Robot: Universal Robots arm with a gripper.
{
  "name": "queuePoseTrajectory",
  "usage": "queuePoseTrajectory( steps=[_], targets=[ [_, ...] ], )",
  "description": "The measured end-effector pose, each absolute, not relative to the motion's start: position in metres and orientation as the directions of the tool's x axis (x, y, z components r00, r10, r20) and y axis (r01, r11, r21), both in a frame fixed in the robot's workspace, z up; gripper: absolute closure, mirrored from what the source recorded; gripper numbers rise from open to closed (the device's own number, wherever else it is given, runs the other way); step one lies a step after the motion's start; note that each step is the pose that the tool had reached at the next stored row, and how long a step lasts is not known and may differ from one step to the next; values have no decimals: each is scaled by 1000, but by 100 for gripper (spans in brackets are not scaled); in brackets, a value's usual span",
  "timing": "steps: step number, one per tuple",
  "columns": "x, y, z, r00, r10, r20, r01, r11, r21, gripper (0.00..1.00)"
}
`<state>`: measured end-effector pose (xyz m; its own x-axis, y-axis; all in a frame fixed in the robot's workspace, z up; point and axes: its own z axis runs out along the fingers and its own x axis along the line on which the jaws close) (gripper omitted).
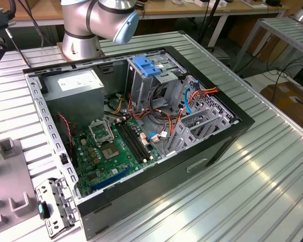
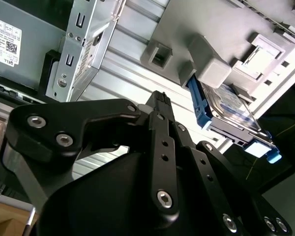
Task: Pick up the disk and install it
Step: 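Reach for the disk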
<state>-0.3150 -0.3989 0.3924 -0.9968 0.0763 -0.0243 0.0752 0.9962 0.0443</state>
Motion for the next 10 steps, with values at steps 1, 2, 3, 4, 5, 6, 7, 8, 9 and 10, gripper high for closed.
queuePoseTrajectory(
  steps=[1, 2, 3, 4, 5, 6, 7, 8, 9, 10],
  targets=[
    [-317, -399, 392, -997, 76, -24, 75, 996, 44, 89],
    [-318, -399, 392, -997, 76, -24, 75, 996, 44, 89],
    [-319, -399, 392, -997, 76, -24, 75, 996, 44, 89],
    [-321, -399, 392, -997, 76, -24, 75, 996, 44, 89],
    [-322, -399, 392, -997, 76, -24, 75, 996, 44, 89],
    [-324, -399, 392, -997, 76, -24, 75, 996, 44, 89],
    [-325, -399, 392, -997, 76, -24, 75, 996, 44, 89],
    [-328, -399, 392, -997, 76, -24, 75, 996, 44, 89],
    [-330, -399, 392, -997, 76, -24, 75, 996, 44, 89],
    [-332, -399, 392, -997, 76, -24, 75, 996, 44, 89]
  ],
)
